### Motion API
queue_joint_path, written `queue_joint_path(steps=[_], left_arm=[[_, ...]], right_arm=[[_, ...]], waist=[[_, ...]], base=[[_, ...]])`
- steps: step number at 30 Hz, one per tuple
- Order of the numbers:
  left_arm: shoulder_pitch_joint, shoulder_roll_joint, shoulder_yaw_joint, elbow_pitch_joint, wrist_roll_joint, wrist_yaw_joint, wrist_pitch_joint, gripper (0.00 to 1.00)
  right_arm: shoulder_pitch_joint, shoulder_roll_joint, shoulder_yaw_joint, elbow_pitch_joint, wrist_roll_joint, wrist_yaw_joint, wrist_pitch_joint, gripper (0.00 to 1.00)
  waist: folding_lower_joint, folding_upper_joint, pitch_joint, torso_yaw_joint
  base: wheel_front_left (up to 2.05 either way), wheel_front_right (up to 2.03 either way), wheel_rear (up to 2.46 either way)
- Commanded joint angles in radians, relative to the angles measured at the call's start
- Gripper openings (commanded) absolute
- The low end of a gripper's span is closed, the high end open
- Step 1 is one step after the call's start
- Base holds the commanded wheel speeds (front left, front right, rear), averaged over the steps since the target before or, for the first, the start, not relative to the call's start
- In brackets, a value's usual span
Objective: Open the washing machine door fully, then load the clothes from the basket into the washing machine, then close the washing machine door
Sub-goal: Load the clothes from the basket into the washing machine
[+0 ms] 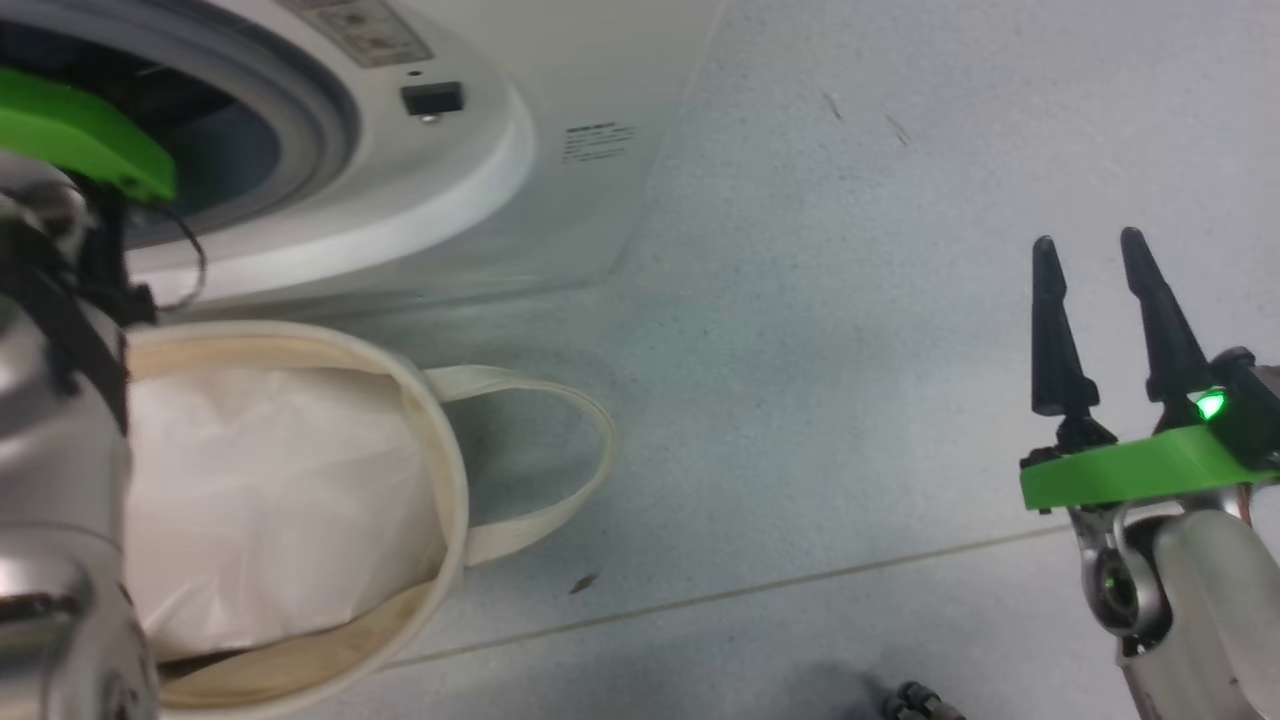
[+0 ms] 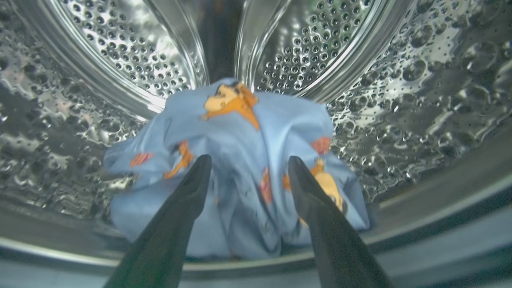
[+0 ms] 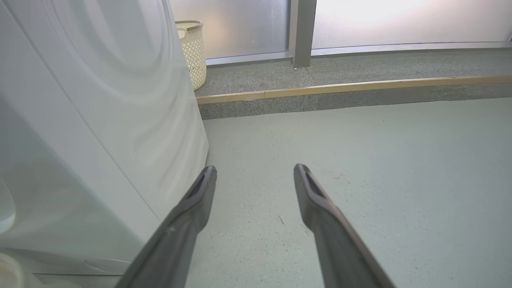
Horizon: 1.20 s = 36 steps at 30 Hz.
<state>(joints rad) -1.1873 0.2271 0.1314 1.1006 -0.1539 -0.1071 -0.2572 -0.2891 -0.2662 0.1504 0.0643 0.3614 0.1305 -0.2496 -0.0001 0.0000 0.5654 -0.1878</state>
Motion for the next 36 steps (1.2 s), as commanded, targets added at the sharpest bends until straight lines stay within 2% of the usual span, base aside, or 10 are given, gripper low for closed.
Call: queue_joint_path(steps=[1,6,8,13,17,24,28,36], left_arm=[[0.063,0.019,0.007,-0.064,-0.003,-0.009,-0.005,1.0],[0.213,-0.027,0.006,-0.2,-0.03,-0.021,-0.005,1.0],[0.281,-0.046,-0.028,-0.253,-0.047,-0.023,-0.005,1.0],[0.412,-0.049,-0.085,-0.364,-0.106,-0.023,-0.005,1.0],[0.537,-0.038,-0.137,-0.425,-0.17,-0.023,-0.005,1.0],[0.718,0.008,-0.149,-0.561,-0.245,-0.023,-0.005,1.0],[0.804,0.039,-0.128,-0.652,-0.228,-0.023,-0.005,1.0],[0.911,0.047,-0.066,-0.755,-0.216,-0.024,-0.005,1.0]], right_arm=[[-0.014,0.002,0.025,-0.012,0.007,0.0,-0.012,1.0],[-0.036,0.025,0.059,0.03,0.023,0.0,-0.012,1.0],[-0.043,0.029,0.075,0.052,0.029,0.0,-0.012,1.0],[-0.048,0.032,0.106,0.089,0.043,0.0,-0.012,1.0],[-0.037,0.029,0.133,0.128,0.057,0.0,-0.012,1.0],[0.003,0.02,0.132,0.143,0.069,0.0,-0.012,1.0],[0.031,0.019,0.139,0.138,0.064,0.0,-0.012,1.0],[0.078,0.003,0.133,0.098,0.042,0.0,-0.012,1.0]], waist=[[0.0001,0.0,-0.028,0.033],[0.0001,0.0,-0.097,0.083],[0.0001,0.0,-0.133,0.103],[0.0001,0.0,-0.206,0.143],[0.0001,0.0,-0.287,0.181],[0.0001,0.0,-0.408,0.223],[0.0001,0.0,-0.458,0.236],[0.0001,0.0,-0.517,0.245]], base=[[0.0,0.0,0.0],[0.0,0.0,0.0],[0.0,0.0,0.0],[0.0,0.0,0.0],[0.0,0.0,0.0],[0.0,0.0,0.0],[0.0,0.0,0.0],[0.0,0.0,0.0]])
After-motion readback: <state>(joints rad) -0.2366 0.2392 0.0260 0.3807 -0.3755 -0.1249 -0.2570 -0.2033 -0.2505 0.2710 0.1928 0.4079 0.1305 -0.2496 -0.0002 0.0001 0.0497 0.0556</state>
